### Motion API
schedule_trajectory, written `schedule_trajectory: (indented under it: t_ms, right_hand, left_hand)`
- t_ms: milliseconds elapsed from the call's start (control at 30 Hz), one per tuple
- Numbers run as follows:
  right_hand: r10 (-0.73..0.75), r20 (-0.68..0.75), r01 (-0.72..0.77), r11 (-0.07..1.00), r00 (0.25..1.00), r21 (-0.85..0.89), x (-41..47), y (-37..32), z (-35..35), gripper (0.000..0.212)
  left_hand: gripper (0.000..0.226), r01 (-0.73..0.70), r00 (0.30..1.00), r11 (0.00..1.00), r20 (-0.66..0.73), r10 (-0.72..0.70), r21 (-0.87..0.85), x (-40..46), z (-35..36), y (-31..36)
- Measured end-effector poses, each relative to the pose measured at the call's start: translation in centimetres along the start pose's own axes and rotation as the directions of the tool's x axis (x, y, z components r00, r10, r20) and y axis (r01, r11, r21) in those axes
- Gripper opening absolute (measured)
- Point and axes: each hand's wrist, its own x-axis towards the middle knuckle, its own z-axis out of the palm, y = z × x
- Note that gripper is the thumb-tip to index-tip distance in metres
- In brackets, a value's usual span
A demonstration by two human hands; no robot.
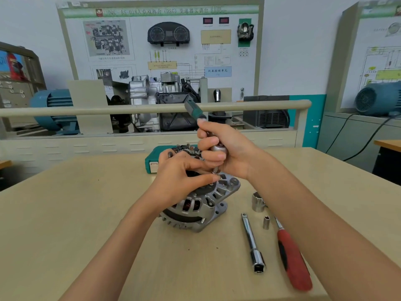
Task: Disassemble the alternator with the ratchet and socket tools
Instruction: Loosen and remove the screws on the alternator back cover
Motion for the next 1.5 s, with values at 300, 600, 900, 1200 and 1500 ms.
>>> schedule_trajectory:
  t_ms: [300,600,900,1200,1500]
  right_hand:
    - [-0.191,-0.553,0.417,0.852,0.811,0.317,-0.3,2.3,0.9,0.033]
    - [-0.035,-0.126,0.047,0.994,0.991,0.095,-0.2,0.3,0.3,0.037]
    - [-0.275,-0.561,0.486,0.832,0.781,0.268,-0.5,3.0,1.6,0.030]
    - [-0.093,-0.207,0.122,0.984,0.974,0.130,0.2,0.8,1.0,0.033]
    - [-0.238,-0.511,0.391,0.895,0.826,0.214,0.1,2.3,1.7,0.031]
  left_hand:
    - [0.008,-0.020,1.000,0.999,-0.017,0.021,0.029,0.0,0.2,0.3]
    - [0.026,0.007,1.000,0.999,-0.025,-0.006,0.047,0.1,0.2,0.2]
    - [0.015,0.002,1.000,0.999,-0.028,-0.001,0.045,0.0,0.2,0.6]
    - [0.012,0.027,0.999,0.998,-0.035,-0.025,0.050,0.1,0.3,0.2]
    - [0.010,-0.008,0.999,0.998,-0.043,0.010,0.057,0.1,0.4,0.5]
